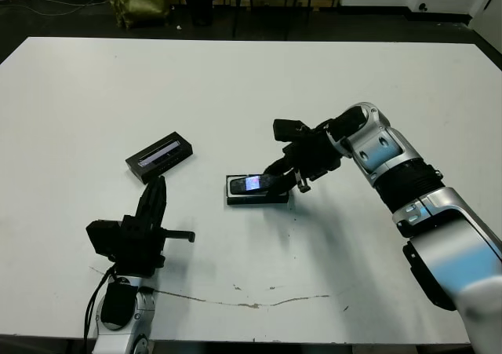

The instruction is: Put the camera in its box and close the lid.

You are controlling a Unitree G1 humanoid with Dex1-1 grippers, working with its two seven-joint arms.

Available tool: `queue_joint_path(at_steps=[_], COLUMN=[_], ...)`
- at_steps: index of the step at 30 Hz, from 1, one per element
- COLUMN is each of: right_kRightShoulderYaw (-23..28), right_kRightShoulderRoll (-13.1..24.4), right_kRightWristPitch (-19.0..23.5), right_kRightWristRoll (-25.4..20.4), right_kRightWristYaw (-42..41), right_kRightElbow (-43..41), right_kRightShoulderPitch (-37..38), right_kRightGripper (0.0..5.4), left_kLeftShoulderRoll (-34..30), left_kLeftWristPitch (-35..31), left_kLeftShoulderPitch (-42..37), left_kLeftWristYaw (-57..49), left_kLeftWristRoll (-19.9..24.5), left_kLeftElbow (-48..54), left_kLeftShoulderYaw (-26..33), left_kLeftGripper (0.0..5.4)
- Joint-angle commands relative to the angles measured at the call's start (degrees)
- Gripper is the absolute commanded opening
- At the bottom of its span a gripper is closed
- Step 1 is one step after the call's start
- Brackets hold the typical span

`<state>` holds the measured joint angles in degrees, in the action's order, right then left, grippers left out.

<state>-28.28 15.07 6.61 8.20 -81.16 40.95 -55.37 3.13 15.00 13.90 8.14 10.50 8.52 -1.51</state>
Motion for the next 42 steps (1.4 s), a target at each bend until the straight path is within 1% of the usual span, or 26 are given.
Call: queue_joint_path(at_steps=[1, 3, 6, 11, 17, 20, 23, 28, 31, 34, 36, 39, 41, 42], right_kRightShoulderYaw=[-1.78, -1.80, -2.14, -2.11, -1.98, -2.08, -1.48, -0.61, 1.67, 4.96, 7.34, 12.84, 17.02, 19.96], right_kRightShoulderRoll=[-1.64, -1.47, -1.00, -0.98, -0.82, -0.69, -0.91, -0.34, 0.48, 1.64, 2.95, 4.65, 5.28, 4.98], right_kRightWristPitch=[-2.80, -3.65, -5.61, -7.02, -7.69, -7.25, -6.81, -5.82, -5.15, -2.32, -0.08, 3.77, 9.62, 12.17], right_kRightWristRoll=[0.88, 0.99, 1.69, 1.60, 1.50, 1.75, 1.01, 0.80, -0.53, -3.17, -5.09, -9.95, -13.06, -14.93], right_kRightWristYaw=[0.18, -0.07, 0.01, -0.40, -0.72, -0.78, -1.42, -0.79, -0.56, -0.53, -0.10, 2.19, 6.92, 10.86], right_kRightElbow=[0.78, 1.10, 1.03, 1.97, 1.90, 1.72, 2.55, 1.66, 1.57, -0.30, -3.43, -9.95, -16.67, -20.95], right_kRightShoulderPitch=[2.63, 2.27, 1.89, 1.69, 1.87, 1.76, 1.68, 1.47, 0.78, 0.80, 1.34, 4.06, 7.40, 10.25], right_kRightGripper=[0.58, 0.96, 1.69, 2.77, 4.06, 4.73, 5.39, 5.39, 5.39, 5.39, 5.39, 5.39, 5.39, 5.39], left_kLeftShoulderRoll=[-0.18, -0.06, -0.05, -0.01, -0.09, -0.10, -0.06, 0.09, 0.00, 0.01, -0.07, -0.25, -0.14, -0.13], left_kLeftWristPitch=[0.03, -0.30, 0.19, -0.45, -0.84, -1.42, -1.02, -0.14, 0.01, -0.46, -0.28, -0.34, 0.05, 0.36], left_kLeftShoulderPitch=[0.73, 1.01, 0.96, 1.06, 1.04, 1.19, 1.06, 0.94, 0.84, 1.08, 1.07, 1.10, 0.92, 0.78], left_kLeftWristYaw=[-0.29, -0.57, -0.33, -0.32, -0.01, -0.20, -0.43, -0.27, -0.16, -0.32, -0.23, -0.48, -0.25, -0.09], left_kLeftWristRoll=[-0.56, -0.72, -0.73, -0.43, 0.17, 0.27, -0.26, -0.31, -0.25, -0.23, -0.27, -0.86, -0.60, -0.50], left_kLeftElbow=[-0.89, -0.51, -0.80, -0.43, -0.32, 0.08, -0.18, -0.68, -0.96, -0.36, -0.38, -0.27, -0.54, -0.76], left_kLeftShoulderYaw=[0.22, 0.13, 0.10, 0.11, 0.08, 0.06, 0.10, 0.22, 0.30, 0.21, 0.24, 0.28, 0.41, 0.48], left_kLeftGripper=[0.00, 0.00, 0.00, 0.00, 0.00, 0.00, 0.00, 0.00, 0.00, 0.00, 0.00, 0.00, 0.00, 0.00])
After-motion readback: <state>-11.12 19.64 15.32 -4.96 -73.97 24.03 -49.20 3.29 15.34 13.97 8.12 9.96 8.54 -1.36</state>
